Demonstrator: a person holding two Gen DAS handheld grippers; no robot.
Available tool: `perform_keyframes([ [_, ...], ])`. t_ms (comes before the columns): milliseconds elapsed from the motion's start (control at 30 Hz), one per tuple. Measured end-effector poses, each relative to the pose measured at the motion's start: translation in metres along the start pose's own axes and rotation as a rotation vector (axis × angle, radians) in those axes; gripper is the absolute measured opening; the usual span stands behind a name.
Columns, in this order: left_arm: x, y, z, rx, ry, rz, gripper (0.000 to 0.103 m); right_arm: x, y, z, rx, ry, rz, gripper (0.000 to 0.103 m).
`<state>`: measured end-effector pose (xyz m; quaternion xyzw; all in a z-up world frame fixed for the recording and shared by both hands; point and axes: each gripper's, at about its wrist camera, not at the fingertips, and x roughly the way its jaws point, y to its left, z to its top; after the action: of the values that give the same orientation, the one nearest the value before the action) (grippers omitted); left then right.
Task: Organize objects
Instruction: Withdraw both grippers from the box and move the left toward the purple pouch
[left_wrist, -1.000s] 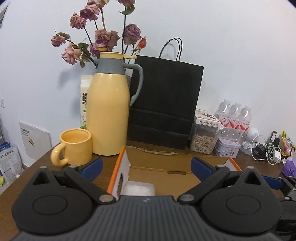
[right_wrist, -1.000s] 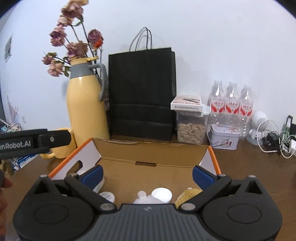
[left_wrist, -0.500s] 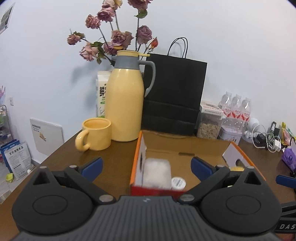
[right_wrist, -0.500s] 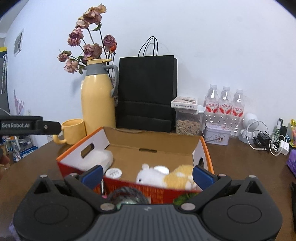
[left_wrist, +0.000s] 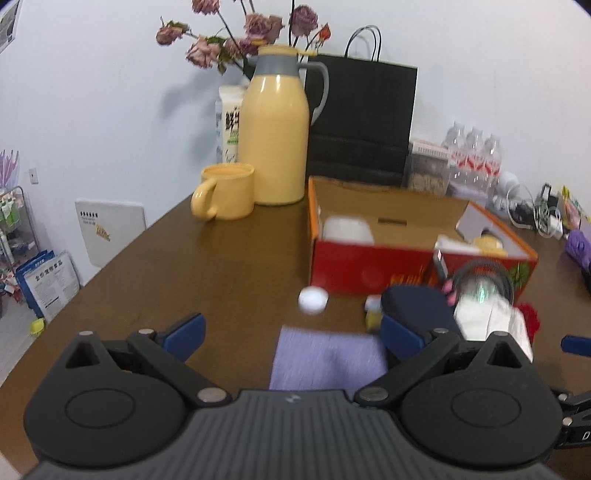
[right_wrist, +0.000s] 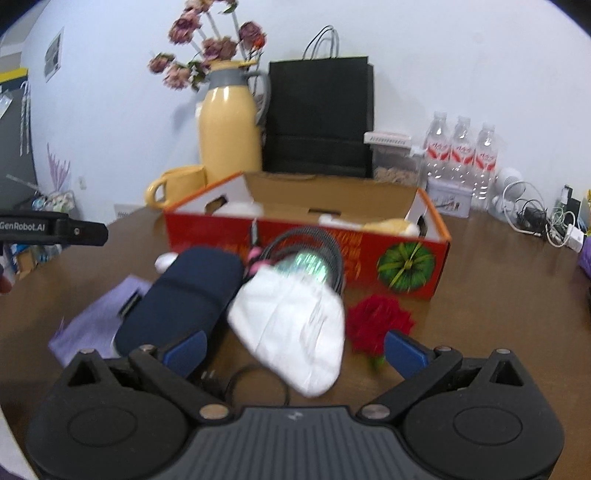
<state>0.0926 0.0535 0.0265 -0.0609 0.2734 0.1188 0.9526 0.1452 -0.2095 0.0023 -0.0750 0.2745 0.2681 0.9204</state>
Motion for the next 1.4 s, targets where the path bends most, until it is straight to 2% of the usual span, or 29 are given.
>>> perform_keyframes([
  [67,-0.002,0.004,-0.009,0.012,0.016,0.003,0.103,-0.002,0.005,-0.007,-0.017,0.012,0.007,0.1],
  [167,-0.001,0.01,-0.019,0.013,0.04,0.008,0.103,-0.001,0.01,-0.017,-0.022,0.034,0.026,0.09],
  [333,-0.001,0.016,-0.026,0.001,0.059,0.011,0.103,0.004,0.018,-0.022,-0.031,0.064,0.076,0.062],
  [533,-0.002,0.021,-0.028,-0.01,0.063,0.016,0.103,0.014,0.027,-0.021,-0.056,0.079,0.104,0.038],
  [867,0.0,0.018,-0.03,-0.009,0.076,0.012,0.103,0.017,0.027,-0.022,-0.048,0.062,0.096,0.036],
  [900,0.0,0.018,-0.03,-0.007,0.078,0.009,0.103,0.017,0.027,-0.022,-0.049,0.057,0.094,0.03],
  [933,0.0,0.017,-0.031,-0.005,0.079,0.006,0.103,0.017,0.027,-0.022,-0.045,0.053,0.097,0.018],
  [1000,0.0,0.015,-0.032,0.0,0.082,0.002,0.103,0.017,0.026,-0.023,-0.041,0.047,0.095,0.012],
  [1167,0.001,0.013,-0.034,0.004,0.093,-0.01,0.103,0.013,0.028,-0.027,-0.04,0.021,0.078,0.011],
  [1400,0.003,-0.001,-0.04,0.06,0.129,-0.068,0.103,0.008,0.023,-0.031,-0.033,0.005,0.046,0.012],
])
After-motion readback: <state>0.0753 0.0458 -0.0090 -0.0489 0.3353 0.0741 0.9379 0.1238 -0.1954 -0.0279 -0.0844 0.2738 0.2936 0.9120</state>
